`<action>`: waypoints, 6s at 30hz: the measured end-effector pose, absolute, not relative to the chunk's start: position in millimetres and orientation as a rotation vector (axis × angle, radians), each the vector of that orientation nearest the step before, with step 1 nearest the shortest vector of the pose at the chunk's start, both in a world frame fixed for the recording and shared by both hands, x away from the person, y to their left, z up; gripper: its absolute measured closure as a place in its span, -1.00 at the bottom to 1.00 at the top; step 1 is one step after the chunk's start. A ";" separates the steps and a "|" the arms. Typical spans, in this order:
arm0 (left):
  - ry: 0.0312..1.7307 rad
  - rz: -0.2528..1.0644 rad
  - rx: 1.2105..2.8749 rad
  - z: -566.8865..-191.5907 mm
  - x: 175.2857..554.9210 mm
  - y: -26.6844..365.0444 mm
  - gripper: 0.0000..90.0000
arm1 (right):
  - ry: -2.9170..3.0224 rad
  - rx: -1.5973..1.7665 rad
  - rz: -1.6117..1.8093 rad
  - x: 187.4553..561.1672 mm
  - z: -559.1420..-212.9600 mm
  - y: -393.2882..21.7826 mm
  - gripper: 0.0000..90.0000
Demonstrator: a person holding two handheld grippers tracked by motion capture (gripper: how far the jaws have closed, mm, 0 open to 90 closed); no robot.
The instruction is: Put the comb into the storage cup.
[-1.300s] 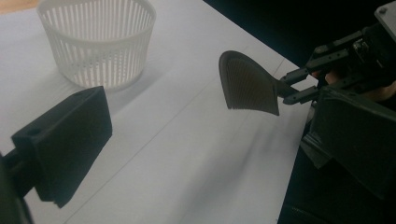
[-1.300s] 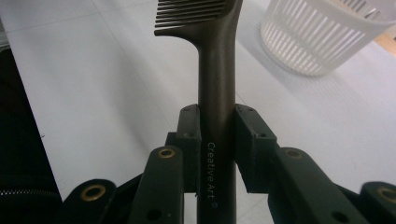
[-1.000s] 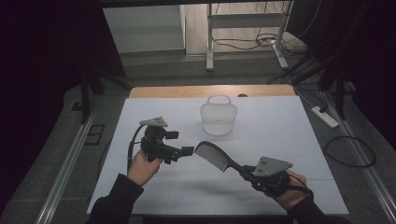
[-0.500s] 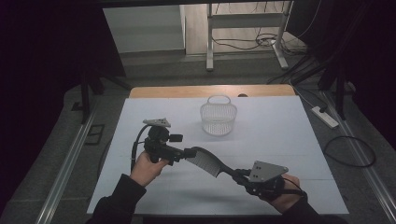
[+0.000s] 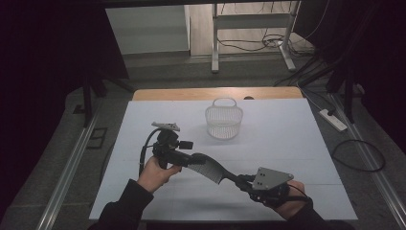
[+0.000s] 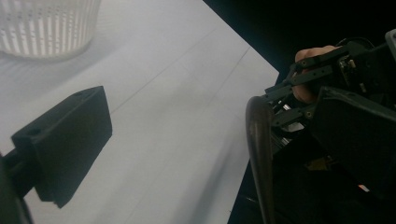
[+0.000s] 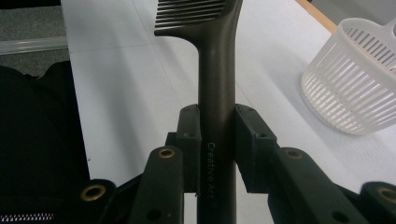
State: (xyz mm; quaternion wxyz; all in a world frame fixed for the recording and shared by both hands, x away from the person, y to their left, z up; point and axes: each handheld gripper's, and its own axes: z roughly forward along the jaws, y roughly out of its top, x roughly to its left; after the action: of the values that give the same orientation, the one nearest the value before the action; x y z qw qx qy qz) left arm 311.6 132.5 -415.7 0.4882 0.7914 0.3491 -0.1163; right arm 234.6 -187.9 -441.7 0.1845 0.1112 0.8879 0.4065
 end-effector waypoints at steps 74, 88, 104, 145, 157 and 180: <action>0.822 -0.466 1.785 -399.6 318.2 144.4 0.87 | 2.508 0.655 1.118 252.7 -443.0 -198.7 -0.50; 0.841 -0.417 1.793 -391.3 326.3 152.4 0.87 | 2.521 0.797 1.108 260.7 -442.5 -216.0 -0.78; 0.880 -0.372 1.784 -384.5 337.2 164.0 0.87 | 2.524 0.895 1.031 259.2 -445.9 -235.5 -0.97; 0.957 -0.293 1.766 -365.2 372.1 180.6 0.87 | 2.423 1.138 0.946 246.9 -451.2 -292.4 -1.00; 0.972 -0.273 1.761 -359.2 382.7 182.2 0.87 | 2.364 1.235 0.906 240.5 -447.9 -305.7 -1.00; 1.042 -0.208 1.726 -350.1 400.9 200.5 0.87 | 2.371 1.289 0.850 226.8 -444.6 -317.4 -1.00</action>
State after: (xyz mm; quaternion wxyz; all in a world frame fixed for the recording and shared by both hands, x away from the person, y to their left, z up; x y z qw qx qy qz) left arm 400.9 200.5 -350.1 0.5288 0.7228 0.4362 -0.0871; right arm 226.8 -317.4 -444.6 0.1555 0.4499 0.8278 0.2969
